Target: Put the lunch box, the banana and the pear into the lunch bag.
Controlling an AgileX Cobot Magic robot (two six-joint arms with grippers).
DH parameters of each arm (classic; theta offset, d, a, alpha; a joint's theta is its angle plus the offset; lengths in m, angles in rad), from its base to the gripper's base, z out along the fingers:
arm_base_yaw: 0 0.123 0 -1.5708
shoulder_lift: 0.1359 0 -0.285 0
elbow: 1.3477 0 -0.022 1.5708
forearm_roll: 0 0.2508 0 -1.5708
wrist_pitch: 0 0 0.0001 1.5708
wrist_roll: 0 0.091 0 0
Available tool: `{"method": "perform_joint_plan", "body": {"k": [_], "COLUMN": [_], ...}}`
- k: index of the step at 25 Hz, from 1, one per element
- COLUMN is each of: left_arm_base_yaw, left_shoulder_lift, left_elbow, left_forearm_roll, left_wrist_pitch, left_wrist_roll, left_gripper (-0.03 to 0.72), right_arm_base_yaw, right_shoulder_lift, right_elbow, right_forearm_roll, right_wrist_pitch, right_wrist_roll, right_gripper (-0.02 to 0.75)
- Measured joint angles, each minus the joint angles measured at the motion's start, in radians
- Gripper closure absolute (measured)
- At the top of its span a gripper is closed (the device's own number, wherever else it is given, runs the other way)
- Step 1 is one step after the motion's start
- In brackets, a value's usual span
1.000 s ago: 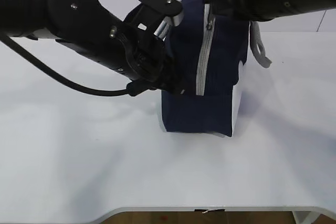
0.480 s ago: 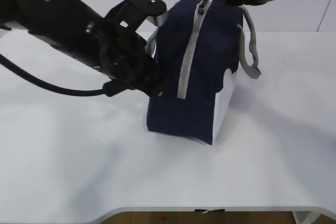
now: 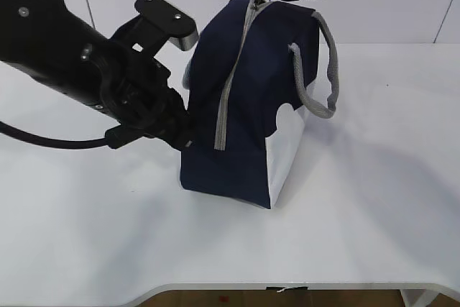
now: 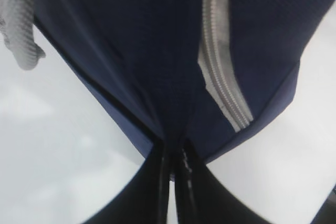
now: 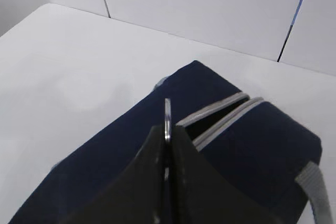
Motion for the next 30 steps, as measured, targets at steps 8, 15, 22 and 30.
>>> {"method": "perform_joint_plan", "body": {"k": [8,15,22,30], "left_arm_base_yaw": [0.000,0.000,0.000,0.000], "left_shoulder_lift": [-0.095,-0.134,-0.151,-0.155], "left_elbow": [0.073,0.113,0.119,0.116], "left_forearm_roll": [0.000,0.000,0.000,-0.051], "left_wrist_pitch": [0.007,0.021,0.037,0.076], "left_wrist_roll": [-0.002,-0.002,-0.002,-0.010], "left_gripper": [0.697,0.697,0.697,0.580], "right_arm_base_yaw": [-0.043,-0.106,-0.130,-0.130], "right_shoulder_lift": [0.119,0.228,0.290,0.290], "right_elbow": [-0.143,-0.216,-0.223,-0.280], "right_forearm_roll": [-0.022,-0.023,-0.017,0.070], "right_wrist_pitch": [0.039,0.074,0.099,0.166], "right_wrist_roll": [0.000,0.000,0.000,0.000], "right_gripper": [0.731,0.731,0.731,0.731]}}
